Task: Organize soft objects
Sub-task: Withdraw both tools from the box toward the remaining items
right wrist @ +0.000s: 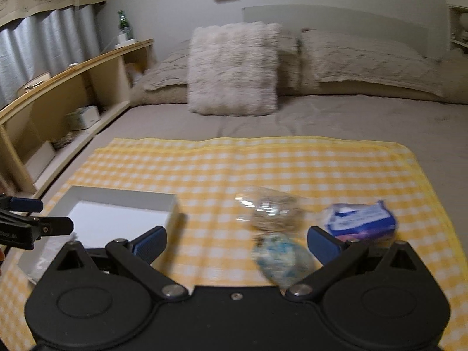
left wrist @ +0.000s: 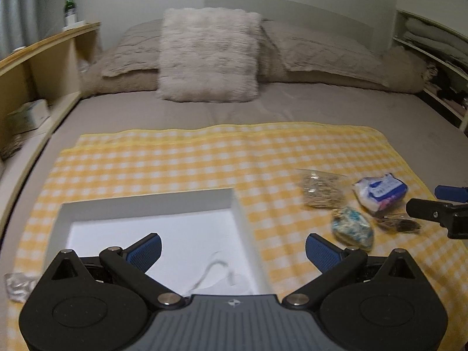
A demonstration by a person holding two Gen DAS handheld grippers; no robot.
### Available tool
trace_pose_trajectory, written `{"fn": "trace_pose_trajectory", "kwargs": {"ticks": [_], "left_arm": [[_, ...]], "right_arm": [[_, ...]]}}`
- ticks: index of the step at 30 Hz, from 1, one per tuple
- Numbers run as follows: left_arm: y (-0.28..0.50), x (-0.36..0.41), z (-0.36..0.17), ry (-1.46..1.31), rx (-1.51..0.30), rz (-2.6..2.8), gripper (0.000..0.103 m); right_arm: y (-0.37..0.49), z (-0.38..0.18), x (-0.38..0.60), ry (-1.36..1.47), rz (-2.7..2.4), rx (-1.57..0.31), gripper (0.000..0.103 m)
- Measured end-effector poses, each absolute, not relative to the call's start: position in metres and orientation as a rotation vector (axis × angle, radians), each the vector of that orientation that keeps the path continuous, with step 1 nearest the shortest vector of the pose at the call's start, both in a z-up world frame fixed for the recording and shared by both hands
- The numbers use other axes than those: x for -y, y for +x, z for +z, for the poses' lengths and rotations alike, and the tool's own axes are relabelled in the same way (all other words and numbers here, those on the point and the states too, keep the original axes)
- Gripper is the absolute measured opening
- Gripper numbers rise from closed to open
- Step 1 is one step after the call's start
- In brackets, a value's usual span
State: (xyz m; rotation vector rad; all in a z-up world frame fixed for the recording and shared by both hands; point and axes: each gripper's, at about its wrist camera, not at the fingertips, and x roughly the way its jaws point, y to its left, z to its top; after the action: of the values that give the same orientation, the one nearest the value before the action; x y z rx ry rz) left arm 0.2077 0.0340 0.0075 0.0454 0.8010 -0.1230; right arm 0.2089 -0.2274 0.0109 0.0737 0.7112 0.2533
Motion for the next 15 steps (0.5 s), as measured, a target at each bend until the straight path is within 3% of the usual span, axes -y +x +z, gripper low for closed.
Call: {"fn": "trace_pose_trajectory", "kwargs": {"ticks": [15], "left_arm": [[0.252,0.098,-0.044,0.213,-0.830,-0.344,0.103]], "right_arm": [[0.232,-0.030,0.332,0.057,0.012,-0.734,0.103]]}}
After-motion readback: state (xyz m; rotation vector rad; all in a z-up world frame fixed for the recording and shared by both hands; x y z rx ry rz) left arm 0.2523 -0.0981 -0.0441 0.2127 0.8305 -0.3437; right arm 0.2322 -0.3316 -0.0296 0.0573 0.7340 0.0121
